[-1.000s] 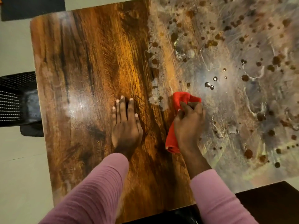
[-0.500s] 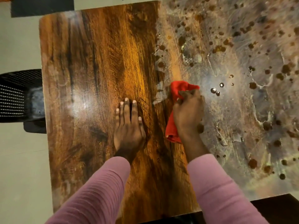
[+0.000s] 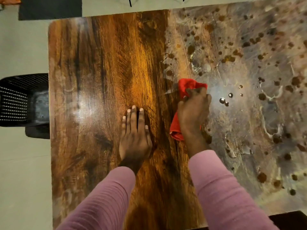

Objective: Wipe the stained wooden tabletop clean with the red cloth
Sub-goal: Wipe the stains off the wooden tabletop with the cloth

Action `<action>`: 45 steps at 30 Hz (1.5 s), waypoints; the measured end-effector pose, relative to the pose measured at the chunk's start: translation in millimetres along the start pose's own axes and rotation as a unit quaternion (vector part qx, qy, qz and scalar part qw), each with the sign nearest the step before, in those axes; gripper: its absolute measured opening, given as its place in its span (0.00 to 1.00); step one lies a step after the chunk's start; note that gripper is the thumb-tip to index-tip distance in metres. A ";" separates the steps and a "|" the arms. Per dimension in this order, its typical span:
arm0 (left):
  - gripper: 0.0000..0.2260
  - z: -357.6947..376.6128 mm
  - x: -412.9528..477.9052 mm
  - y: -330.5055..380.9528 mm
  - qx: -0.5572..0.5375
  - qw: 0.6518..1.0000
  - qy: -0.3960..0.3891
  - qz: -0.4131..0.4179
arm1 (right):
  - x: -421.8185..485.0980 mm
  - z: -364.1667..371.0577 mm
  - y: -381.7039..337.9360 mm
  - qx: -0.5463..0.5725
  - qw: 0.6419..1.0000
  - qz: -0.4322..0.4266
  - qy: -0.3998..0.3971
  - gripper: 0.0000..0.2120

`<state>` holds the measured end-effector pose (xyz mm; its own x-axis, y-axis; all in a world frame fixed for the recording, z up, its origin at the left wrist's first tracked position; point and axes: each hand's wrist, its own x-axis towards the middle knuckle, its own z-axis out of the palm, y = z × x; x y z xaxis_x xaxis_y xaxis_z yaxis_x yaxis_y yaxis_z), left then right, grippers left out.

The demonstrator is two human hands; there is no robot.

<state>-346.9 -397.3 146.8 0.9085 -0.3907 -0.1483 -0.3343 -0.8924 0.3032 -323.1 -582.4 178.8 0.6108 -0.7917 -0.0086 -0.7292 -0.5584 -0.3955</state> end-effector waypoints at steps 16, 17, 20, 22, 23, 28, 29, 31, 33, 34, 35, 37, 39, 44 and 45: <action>0.25 3.2 -0.1 -3.7 -0.011 1.000 0.005 0.004 | 47.5 4.1 -14.0 0.007 0.999 -0.004 0.040 0.11; 0.25 2.6 -0.4 -2.7 -0.008 1.000 0.002 0.002 | 41.2 7.4 -23.4 0.013 0.999 -0.009 0.029 0.11; 0.26 1.5 0.1 -1.1 0.002 1.000 -0.004 0.003 | 11.1 17.1 -40.9 0.008 0.990 -0.139 -0.032 0.16; 0.26 0.0 -0.4 -1.0 0.000 1.000 -0.007 0.002 | -1.3 18.8 -35.2 -0.038 0.968 -0.232 -0.083 0.20; 0.26 -0.9 -0.9 -0.7 -0.003 1.000 -0.007 0.003 | 0.1 17.2 -27.4 -0.061 0.959 -0.260 -0.091 0.20; 0.25 -1.6 -1.3 -0.7 -0.011 1.000 -0.006 0.011 | 52.6 11.5 -8.2 -0.053 0.989 -0.137 -0.030 0.20; 0.25 -1.2 -0.9 -1.2 -0.007 1.000 -0.004 0.009 | 60.9 13.7 -16.2 -0.033 0.994 -0.100 -0.016 0.19; 0.25 -1.2 -0.5 -1.6 -0.001 1.000 -0.003 0.002 | 62.4 20.8 -39.5 -0.018 0.997 -0.072 -0.008 0.19; 0.25 -2.1 -0.6 -1.1 -0.004 1.000 -0.004 0.000 | 52.3 31.3 -56.3 -0.021 0.993 -0.111 -0.030 0.21; 0.25 -2.4 -0.2 -1.5 -0.002 1.000 -0.002 0.000 | 46.8 35.6 -59.7 -0.034 0.986 -0.155 -0.049 0.21; 0.25 -2.4 0.1 -1.5 0.000 1.000 -0.003 -0.002 | 43.5 37.2 -58.5 -0.048 0.975 -0.204 -0.070 0.20; 0.25 -3.7 -0.3 -1.4 0.005 1.000 -0.007 0.000 | 50.5 32.6 -47.2 -0.065 0.951 -0.290 -0.086 0.18; 0.24 -4.3 -0.6 -0.9 0.000 1.000 -0.002 0.008 | 68.2 27.4 -32.5 -0.065 0.953 -0.291 -0.054 0.17; 0.25 -10.3 9.0 -3.0 -0.123 0.988 0.047 -0.076 | 102.1 31.2 -45.2 0.025 0.997 -0.007 0.068 0.16; 0.25 -12.8 18.2 -2.1 -0.150 0.982 0.058 -0.097 | 99.3 32.9 -56.0 0.041 0.997 0.007 0.067 0.14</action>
<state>-326.5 -399.6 155.6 0.9763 -0.1748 -0.1273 -0.0780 -0.8338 0.5465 -211.5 -621.5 169.9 0.5501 -0.8284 0.1052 -0.7070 -0.5291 -0.4693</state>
